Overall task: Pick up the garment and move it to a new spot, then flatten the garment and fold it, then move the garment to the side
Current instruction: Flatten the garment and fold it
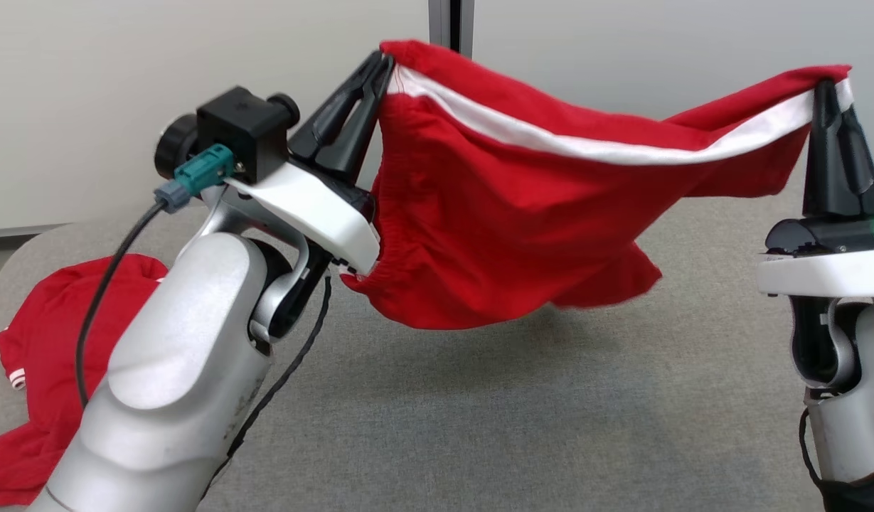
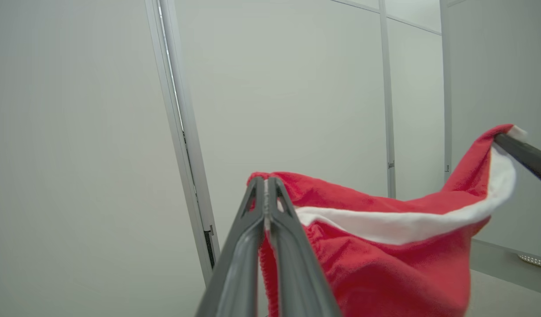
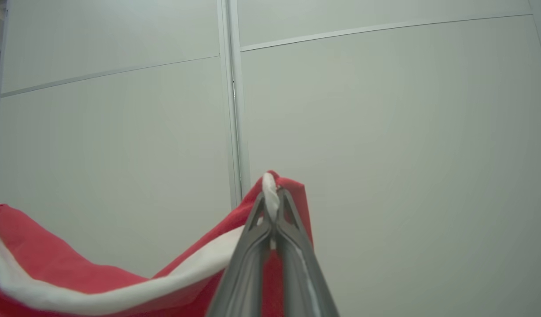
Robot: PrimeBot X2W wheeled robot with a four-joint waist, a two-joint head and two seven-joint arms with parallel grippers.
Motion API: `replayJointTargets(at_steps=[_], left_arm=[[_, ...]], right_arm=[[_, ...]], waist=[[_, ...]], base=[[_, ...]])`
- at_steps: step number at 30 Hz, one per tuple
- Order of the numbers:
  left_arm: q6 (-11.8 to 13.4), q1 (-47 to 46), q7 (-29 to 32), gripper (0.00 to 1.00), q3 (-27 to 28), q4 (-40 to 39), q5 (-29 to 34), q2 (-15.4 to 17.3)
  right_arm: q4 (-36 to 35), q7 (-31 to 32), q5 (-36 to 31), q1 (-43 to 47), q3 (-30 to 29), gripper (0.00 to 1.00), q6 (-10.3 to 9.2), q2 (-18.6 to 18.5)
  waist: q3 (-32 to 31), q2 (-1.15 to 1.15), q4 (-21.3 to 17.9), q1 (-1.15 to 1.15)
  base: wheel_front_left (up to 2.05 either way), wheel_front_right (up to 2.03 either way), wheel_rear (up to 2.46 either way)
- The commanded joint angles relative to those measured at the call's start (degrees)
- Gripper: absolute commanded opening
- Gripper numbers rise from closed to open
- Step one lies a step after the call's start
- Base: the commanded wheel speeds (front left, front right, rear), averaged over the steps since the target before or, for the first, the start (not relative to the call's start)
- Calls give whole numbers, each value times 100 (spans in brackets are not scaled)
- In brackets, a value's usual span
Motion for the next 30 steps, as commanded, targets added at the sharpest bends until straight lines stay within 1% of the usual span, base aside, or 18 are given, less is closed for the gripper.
replayJointTargets(at_steps=[1,5,10,11,14,16,20,23,25,28,30], left_arm=[[62,-98,101,0,54,-152,-11,76],[229,-82,416,0,181,-729,-138,159],[403,129,707,0,257,-1264,-251,277],[403,129,707,0,257,-1264,-251,277],[470,206,796,0,288,-1389,-304,299],[507,197,845,0,324,-1409,-396,231],[510,-263,874,0,449,-1213,-500,151],[476,-810,853,0,564,-825,-508,70],[437,-1336,788,0,639,-455,-426,54],[329,-2180,622,0,734,183,-393,-62],[235,-2796,431,0,844,644,-414,-139]], right_arm=[[-146,86,-56,-46,-65,0,0,30],[-715,451,-237,105,-355,0,0,227],[-1326,1080,-287,282,-665,0,0,488],[-1326,1080,-287,282,-665,0,0,488],[-1401,1475,-174,302,-636,0,0,470],[-1363,1644,-113,149,-701,0,0,389],[-1146,1858,56,-449,-782,0,0,238],[-816,1940,218,-1221,-700,0,0,19],[-474,1869,297,-1866,-615,0,-1,-197],[143,1665,362,-2851,-459,0,-1,-461],[576,1427,418,-3498,-357,0,-1,-502]], waist=[[-118,0,27,0],[-182,0,28,0],[-134,0,8,0],[-134,0,8,0],[12,0,-23,0],[196,0,-25,0],[800,0,-50,0],[1363,0,-120,0],[1803,0,-162,0],[2401,0,-210,0],[2735,0,-266,0]], base=[[0,0,0],[0,0,0],[0,0,0],[0,0,0],[0,0,0],[0,0,0],[0,0,0],[0,0,0],[0,0,0],[0,0,0],[0,0,0]])
